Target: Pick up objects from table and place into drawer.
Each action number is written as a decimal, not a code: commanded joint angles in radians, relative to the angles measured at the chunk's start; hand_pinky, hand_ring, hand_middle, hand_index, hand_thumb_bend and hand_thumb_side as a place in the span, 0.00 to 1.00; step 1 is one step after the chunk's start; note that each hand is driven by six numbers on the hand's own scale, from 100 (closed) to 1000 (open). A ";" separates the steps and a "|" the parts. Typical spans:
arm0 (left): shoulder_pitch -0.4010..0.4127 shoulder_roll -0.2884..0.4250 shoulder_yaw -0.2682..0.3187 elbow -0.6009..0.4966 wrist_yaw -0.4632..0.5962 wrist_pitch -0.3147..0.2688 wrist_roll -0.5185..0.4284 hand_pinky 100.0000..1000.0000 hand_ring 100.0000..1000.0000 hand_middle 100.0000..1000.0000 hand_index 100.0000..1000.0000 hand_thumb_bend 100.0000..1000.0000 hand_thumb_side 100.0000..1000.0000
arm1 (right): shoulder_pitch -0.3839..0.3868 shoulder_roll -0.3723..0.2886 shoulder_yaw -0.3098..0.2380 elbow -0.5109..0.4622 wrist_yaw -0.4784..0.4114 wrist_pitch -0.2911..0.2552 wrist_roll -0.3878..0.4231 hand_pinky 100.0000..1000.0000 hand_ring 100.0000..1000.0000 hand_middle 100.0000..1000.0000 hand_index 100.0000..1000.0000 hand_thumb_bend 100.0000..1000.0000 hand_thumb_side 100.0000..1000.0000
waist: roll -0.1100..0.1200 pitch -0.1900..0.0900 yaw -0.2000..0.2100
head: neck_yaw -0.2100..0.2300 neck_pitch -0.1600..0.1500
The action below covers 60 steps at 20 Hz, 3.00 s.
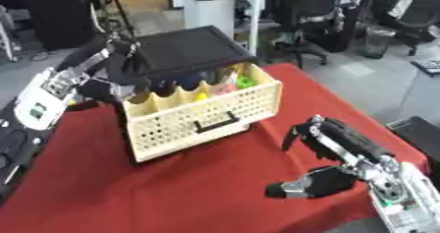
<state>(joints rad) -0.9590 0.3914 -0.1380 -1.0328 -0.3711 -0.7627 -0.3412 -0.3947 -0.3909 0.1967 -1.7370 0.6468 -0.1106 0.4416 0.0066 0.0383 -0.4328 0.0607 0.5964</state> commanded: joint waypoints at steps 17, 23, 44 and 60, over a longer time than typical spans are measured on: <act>0.190 0.218 0.150 -0.295 0.429 0.292 -0.224 0.13 0.32 0.31 0.59 0.00 0.68 | -0.111 -0.021 0.027 -0.008 -0.014 -0.013 0.023 0.38 0.24 0.27 0.53 0.89 0.69 | -0.045 -0.019 0.151 | -0.058 0.019; 0.249 0.255 0.210 -0.339 0.477 0.379 -0.239 0.12 0.33 0.31 0.60 0.00 0.69 | -0.119 -0.012 0.051 0.017 -0.012 -0.023 0.066 0.47 0.39 0.42 0.54 0.89 0.64 | -0.051 -0.016 0.191 | -0.068 0.017; 0.293 0.272 0.261 -0.338 0.505 0.448 -0.252 0.13 0.34 0.33 0.61 0.00 0.71 | -0.110 0.004 0.097 0.041 -0.017 -0.046 0.130 0.53 0.46 0.46 0.60 0.90 0.61 | -0.056 -0.028 0.243 | -0.071 0.024; 0.299 0.270 0.264 -0.331 0.489 0.447 -0.260 0.13 0.34 0.33 0.62 0.00 0.71 | -0.029 -0.031 0.092 -0.005 -0.055 -0.013 0.181 0.59 0.52 0.49 0.66 0.84 0.77 | -0.062 -0.028 0.240 | -0.070 0.025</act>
<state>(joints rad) -0.6441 0.6263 0.1145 -1.3524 0.1211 -0.3146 -0.5990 -0.4128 -0.4018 0.2956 -1.7396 0.6041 -0.1262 0.6195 -0.0580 0.0217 -0.1922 -0.0098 0.6143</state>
